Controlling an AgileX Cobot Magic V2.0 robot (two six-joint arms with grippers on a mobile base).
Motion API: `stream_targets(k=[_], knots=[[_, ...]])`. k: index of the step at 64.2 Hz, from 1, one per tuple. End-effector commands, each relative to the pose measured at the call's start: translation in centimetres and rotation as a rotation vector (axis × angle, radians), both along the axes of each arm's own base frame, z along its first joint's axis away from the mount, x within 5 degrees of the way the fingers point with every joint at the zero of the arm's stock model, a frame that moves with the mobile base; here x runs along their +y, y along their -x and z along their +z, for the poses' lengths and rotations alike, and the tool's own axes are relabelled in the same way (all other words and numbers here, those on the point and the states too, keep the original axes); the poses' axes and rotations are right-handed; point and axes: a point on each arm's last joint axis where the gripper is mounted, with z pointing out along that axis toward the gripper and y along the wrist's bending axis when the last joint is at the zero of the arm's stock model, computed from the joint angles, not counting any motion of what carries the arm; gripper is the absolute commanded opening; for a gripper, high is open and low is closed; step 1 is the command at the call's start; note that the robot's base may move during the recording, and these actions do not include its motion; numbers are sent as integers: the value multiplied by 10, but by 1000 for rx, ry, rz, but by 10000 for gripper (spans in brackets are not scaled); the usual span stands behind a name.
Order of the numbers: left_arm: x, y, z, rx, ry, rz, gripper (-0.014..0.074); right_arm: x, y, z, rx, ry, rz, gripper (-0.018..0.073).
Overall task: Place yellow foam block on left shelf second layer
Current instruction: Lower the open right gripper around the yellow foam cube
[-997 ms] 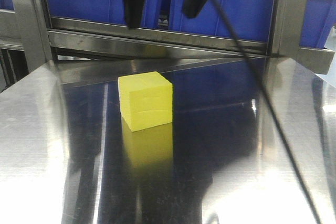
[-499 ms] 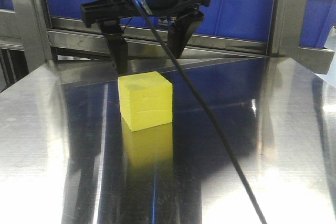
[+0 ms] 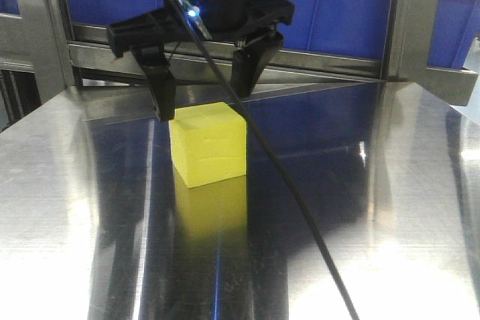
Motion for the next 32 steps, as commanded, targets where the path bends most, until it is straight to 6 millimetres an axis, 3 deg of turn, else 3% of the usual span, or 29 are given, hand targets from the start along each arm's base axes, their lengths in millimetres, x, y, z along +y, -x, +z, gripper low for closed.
stream_targets(k=[1, 32], knots=[[-2, 0, 0, -70, 9, -29, 137, -3, 2, 26, -93, -78, 12, 626], [-2, 0, 0, -70, 9, -29, 137, -8, -10, -5, -100, -90, 2, 618]])
